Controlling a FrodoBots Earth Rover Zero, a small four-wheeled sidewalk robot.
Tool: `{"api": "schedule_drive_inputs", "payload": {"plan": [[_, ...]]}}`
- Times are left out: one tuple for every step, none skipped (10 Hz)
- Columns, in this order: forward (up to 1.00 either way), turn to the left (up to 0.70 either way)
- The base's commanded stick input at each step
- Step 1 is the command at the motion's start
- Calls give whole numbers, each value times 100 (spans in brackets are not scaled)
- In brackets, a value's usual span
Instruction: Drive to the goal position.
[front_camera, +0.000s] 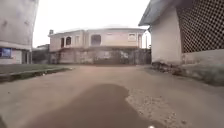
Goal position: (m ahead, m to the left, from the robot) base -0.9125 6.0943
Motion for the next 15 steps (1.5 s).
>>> {"api": "schedule_drive_inputs", "payload": {"plan": [[30, 0], [30, 0], [30, 0], [30, 0], [30, 0], [30, 0], [30, 0], [30, 0], [30, 0], [30, 0], [30, 0], [30, 0], [30, 0], [30, 0], [30, 0]]}}
